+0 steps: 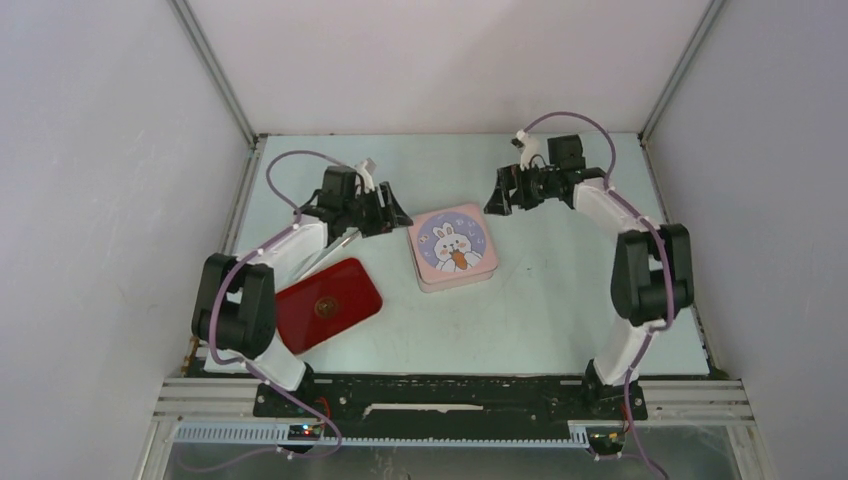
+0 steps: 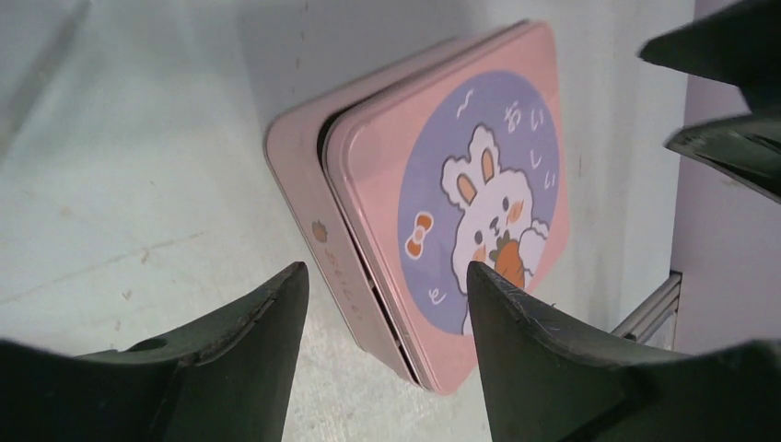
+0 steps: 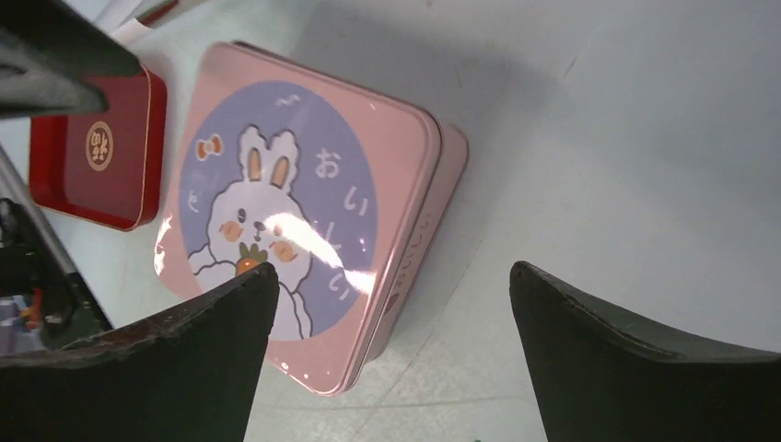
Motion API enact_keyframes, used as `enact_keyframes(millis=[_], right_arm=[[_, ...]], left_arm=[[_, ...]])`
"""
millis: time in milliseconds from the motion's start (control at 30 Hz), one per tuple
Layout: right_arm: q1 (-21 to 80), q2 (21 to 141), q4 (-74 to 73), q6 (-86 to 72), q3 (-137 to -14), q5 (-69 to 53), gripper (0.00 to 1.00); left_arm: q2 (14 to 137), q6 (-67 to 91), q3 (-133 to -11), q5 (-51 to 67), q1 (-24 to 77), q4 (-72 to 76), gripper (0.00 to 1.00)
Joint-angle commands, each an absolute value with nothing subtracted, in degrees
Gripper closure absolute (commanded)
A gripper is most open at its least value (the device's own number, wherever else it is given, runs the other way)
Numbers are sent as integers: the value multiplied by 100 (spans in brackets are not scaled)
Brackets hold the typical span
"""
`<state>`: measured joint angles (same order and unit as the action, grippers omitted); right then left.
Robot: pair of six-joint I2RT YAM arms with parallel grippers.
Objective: Pack the chocolate
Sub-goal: Adjust the packing box at the center of the board.
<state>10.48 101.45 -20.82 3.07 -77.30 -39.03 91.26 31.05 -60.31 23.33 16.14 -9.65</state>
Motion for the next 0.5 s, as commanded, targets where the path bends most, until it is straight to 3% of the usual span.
enact_keyframes(millis=[0, 67, 233, 467], right_arm=[[1041, 10765, -2263, -551, -7984, -4520, 6], [1066, 10897, -2253, -578, -8019, -4586, 16], [1163, 11221, -2635, -564, -8275, -4644, 51], [1351, 11338, -2888, -419, -8254, -4582, 55]], left_arm=[[9179, 3195, -5716, 2693, 1762, -772, 32], [9262, 3193, -5745, 2764, 1820, -782, 33], [9532, 3190, -5916, 2832, 2003, -901, 33], [9817, 3208, -6022, 2776, 2171, -936, 33]])
